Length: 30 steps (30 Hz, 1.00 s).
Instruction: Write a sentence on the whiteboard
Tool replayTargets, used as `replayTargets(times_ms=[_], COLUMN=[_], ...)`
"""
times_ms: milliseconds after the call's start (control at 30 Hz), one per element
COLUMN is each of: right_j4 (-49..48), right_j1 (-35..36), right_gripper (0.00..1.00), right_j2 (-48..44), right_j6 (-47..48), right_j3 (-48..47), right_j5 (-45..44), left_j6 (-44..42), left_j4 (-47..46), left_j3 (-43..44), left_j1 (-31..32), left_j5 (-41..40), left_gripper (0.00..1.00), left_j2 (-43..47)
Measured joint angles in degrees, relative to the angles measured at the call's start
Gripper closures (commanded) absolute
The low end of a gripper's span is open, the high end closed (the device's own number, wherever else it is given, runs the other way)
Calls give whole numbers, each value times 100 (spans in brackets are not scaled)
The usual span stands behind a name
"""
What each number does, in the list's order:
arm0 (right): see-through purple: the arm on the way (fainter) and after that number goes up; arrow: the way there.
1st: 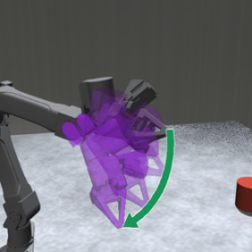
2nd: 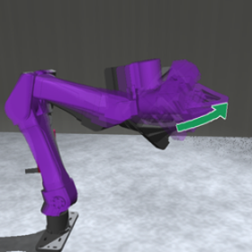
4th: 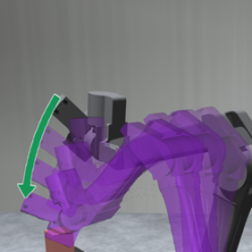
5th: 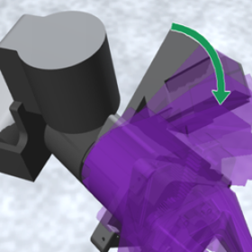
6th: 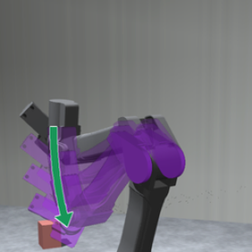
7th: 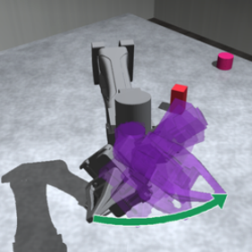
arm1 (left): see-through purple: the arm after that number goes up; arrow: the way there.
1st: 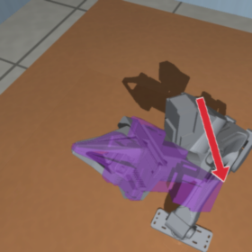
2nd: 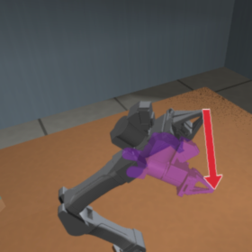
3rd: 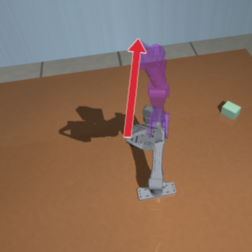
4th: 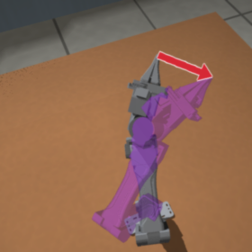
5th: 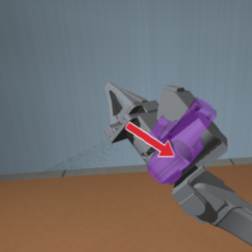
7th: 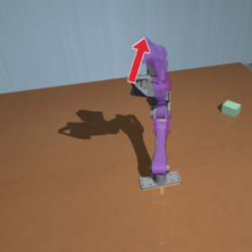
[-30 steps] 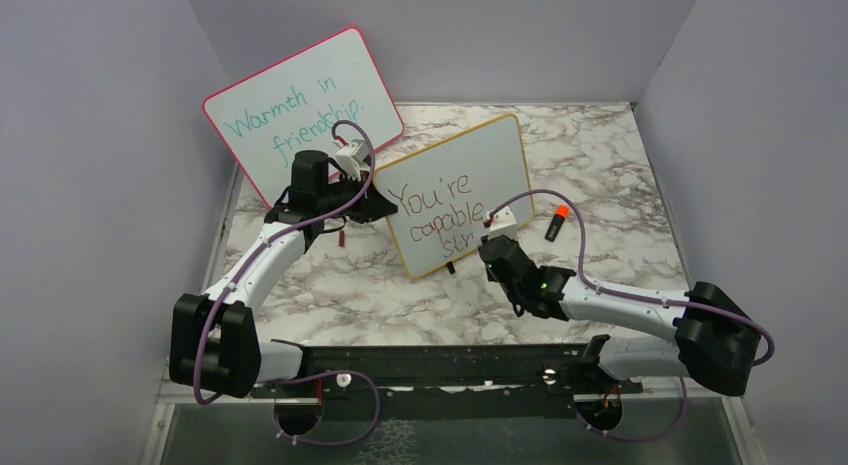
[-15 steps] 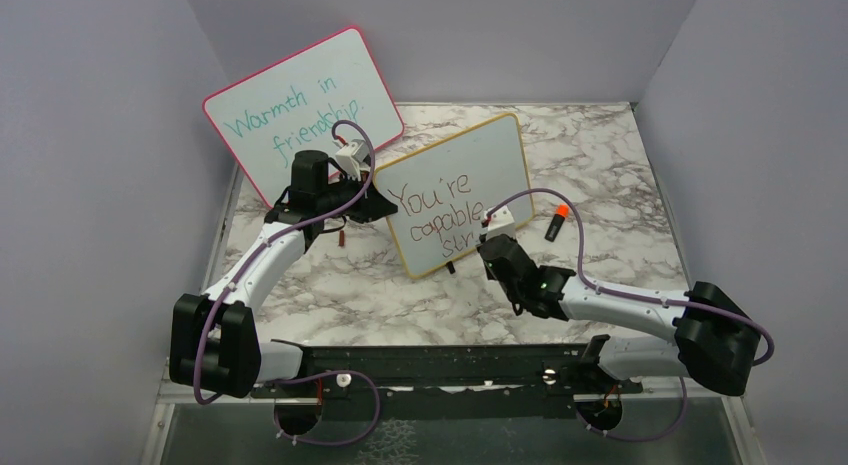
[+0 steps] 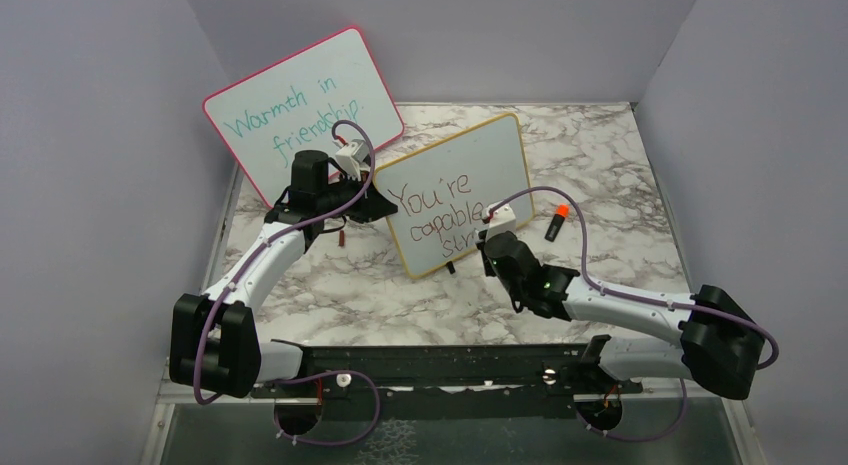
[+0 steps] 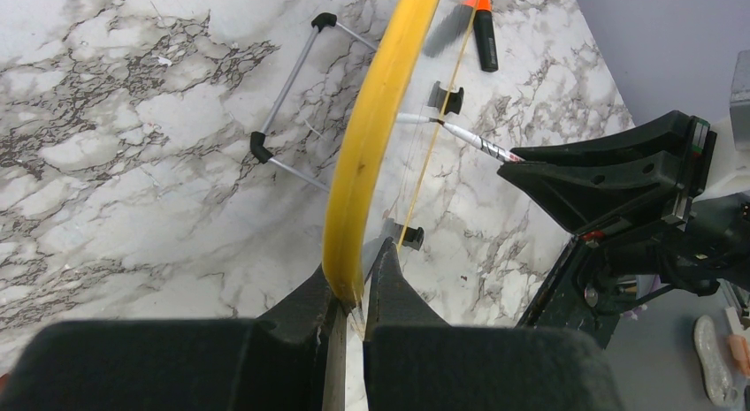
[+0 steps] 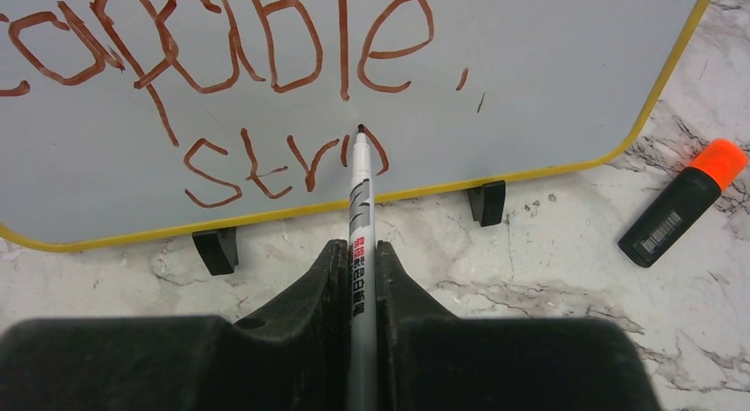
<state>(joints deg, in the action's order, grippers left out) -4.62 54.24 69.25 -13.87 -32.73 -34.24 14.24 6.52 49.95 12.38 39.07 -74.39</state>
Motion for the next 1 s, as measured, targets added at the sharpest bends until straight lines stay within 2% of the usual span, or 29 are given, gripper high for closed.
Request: replayTargets(times_ms=[500, 1000], right_j4=[348, 577], right_j1=[-24, -321], right_gripper=[99, 99], right_j2=[-103, -269], right_j6=[-208, -210], right_j3=[0, -42], right_j5=[286, 48], left_j6=[-2, -2], left_j4=[9, 24], left_j3=[7, 7], left_j1=[0, 0], left_j5=[-2, -7], left_gripper=[100, 100], left_j2=[0, 0])
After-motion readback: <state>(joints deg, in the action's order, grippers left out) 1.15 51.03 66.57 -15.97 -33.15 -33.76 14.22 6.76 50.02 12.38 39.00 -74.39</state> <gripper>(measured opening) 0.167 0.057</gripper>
